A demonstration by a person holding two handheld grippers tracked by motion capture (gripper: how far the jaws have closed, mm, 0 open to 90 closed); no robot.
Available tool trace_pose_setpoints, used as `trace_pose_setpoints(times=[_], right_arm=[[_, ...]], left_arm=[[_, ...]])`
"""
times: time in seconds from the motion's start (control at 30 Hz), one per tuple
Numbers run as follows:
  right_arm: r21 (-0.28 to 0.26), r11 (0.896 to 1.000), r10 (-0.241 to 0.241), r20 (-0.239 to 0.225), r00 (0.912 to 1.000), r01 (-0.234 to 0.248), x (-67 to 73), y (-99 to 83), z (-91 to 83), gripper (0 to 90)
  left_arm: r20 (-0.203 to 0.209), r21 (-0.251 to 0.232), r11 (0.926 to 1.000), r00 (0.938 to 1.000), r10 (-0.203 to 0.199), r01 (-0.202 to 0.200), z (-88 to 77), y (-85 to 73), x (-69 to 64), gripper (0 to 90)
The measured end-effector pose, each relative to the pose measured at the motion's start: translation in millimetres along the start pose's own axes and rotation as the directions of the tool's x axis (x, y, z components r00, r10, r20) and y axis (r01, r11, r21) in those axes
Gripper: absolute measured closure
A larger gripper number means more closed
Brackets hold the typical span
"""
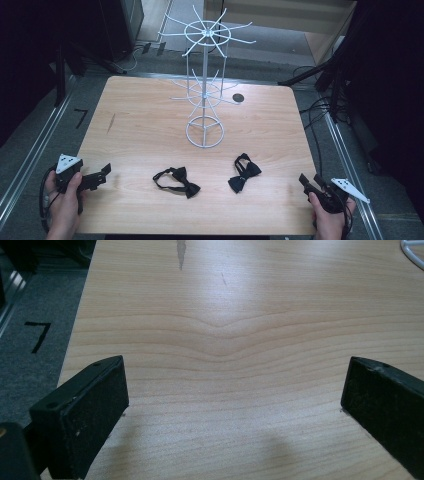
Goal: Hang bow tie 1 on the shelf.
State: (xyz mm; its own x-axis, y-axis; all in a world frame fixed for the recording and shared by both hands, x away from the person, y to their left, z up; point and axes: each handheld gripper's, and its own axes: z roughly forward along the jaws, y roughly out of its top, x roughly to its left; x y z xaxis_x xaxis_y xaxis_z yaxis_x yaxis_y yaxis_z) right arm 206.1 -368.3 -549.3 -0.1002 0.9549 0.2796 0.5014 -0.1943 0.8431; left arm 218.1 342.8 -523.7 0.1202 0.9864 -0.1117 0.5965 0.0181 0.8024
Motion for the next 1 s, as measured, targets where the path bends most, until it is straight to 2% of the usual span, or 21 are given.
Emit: trace_pose_setpoints(times=[0.17, 0.37, 0.67, 1.0], right_arm=[[-0.007, 0.999, -0.036, -0.003, 0.9994, 0.036, 9.1, 2.3, -1.1, 39.4], [-0.039, 0.998, -0.040, -0.035, 0.9986, 0.039, 24.4, 6.4, -1.0, 41.6], [-0.015, 0.996, -0.085, -0.076, 0.9935, 0.084, 50.4, 7.8, 9.5, 41.6], [0.003, 0.997, -0.079, -0.125, 0.9890, 0.080, 70.3, 8.4, 16.6, 46.5]], left_arm=[[-0.002, 0.002, 0.9999, 0.9999, 0.010, -0.010, -0.4, 0.0, -0.4, 0.0], [-0.002, 0.000, 0.9999, 0.9999, 0.010, -0.010, -0.1, 0.0, -0.6, 0.0], [0.003, -0.001, 1.0000, 1.0000, 0.009, -0.009, 0.3, 0.1, -0.9, 0.0], [0.003, 0.003, 0.9999, 0.9999, 0.010, -0.010, 0.6, 0.3, -1.0, 0.0]])
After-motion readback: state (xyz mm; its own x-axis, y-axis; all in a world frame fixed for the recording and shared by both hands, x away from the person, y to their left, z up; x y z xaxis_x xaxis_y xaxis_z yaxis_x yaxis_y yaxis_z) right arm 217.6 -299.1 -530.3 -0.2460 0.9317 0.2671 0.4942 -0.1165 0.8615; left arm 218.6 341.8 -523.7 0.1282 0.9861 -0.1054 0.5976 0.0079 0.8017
